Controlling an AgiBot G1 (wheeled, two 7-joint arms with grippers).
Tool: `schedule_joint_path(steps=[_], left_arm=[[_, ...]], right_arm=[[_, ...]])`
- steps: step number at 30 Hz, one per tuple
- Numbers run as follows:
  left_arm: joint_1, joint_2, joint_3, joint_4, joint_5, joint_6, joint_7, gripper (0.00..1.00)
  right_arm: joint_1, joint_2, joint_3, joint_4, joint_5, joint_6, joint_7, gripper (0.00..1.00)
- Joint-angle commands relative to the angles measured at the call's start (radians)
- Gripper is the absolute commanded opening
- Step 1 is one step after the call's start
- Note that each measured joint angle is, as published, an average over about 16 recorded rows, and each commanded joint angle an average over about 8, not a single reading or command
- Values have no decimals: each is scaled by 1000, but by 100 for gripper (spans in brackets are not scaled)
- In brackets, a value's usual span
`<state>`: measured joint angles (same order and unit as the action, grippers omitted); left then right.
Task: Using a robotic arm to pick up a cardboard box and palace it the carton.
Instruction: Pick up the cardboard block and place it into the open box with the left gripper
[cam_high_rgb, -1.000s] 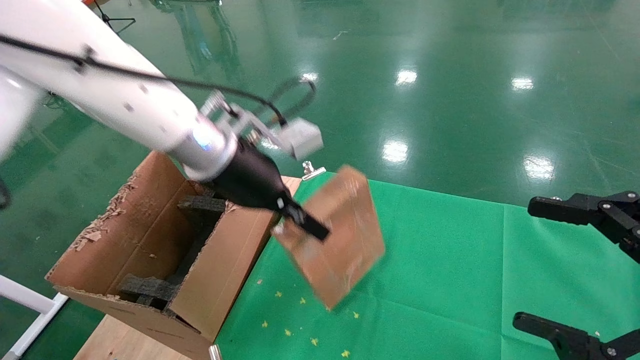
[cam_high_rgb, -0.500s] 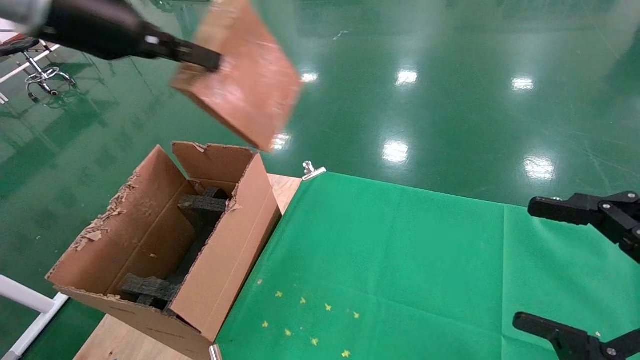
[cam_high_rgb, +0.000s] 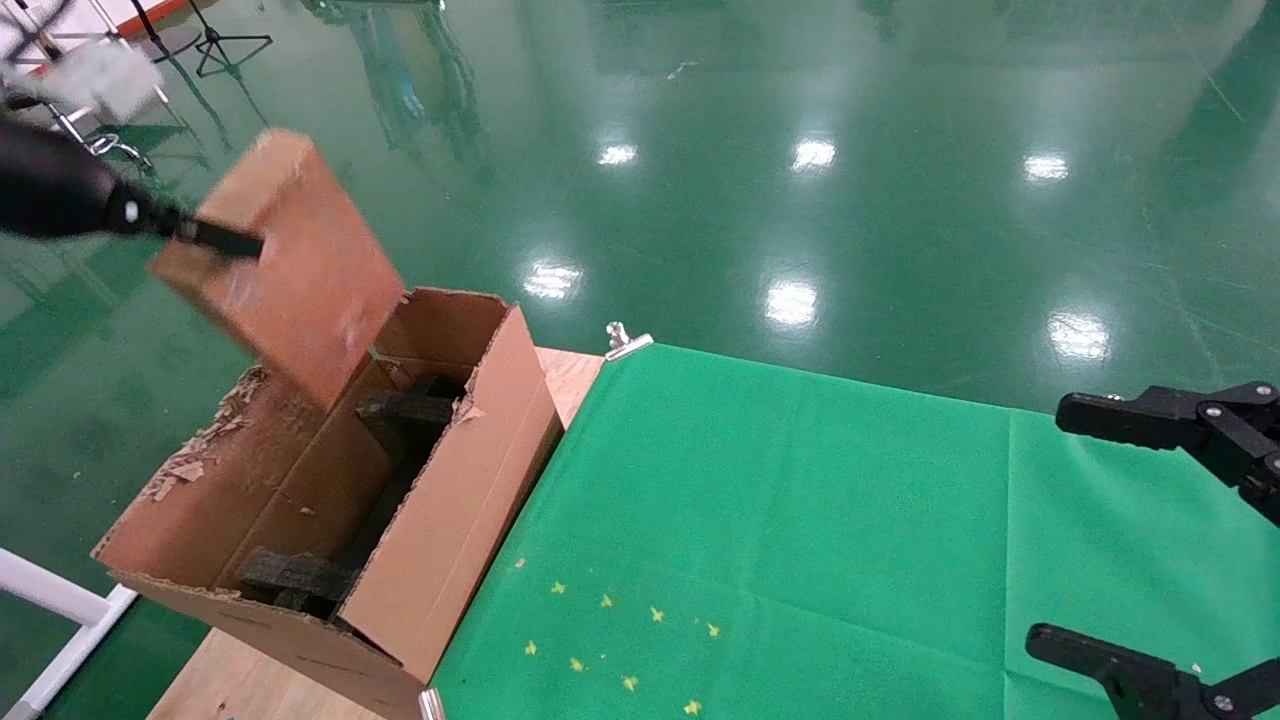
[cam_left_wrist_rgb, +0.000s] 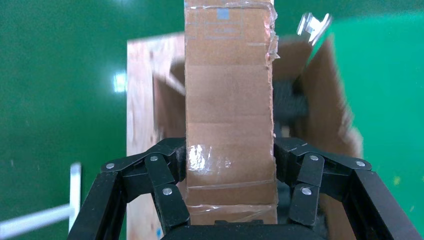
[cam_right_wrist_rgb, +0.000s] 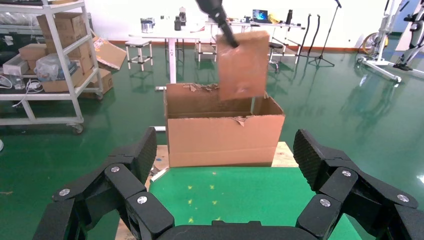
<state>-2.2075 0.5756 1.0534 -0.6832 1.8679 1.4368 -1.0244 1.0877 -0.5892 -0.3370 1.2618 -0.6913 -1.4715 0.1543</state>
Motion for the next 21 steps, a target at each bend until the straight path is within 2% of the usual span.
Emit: schedule_joint_path(steps=[1, 10, 21], left_arm=[[20, -16, 7, 24, -2, 5, 39, 0], [101, -37, 17, 155, -9, -74, 126, 0], [193, 5, 12, 352, -40, -182, 193, 0]], right_arm=[[0, 0, 0, 0, 0, 0, 0, 100], [0, 0, 0, 0, 0, 0, 0, 100], [0, 0, 0, 0, 0, 0, 0, 100]])
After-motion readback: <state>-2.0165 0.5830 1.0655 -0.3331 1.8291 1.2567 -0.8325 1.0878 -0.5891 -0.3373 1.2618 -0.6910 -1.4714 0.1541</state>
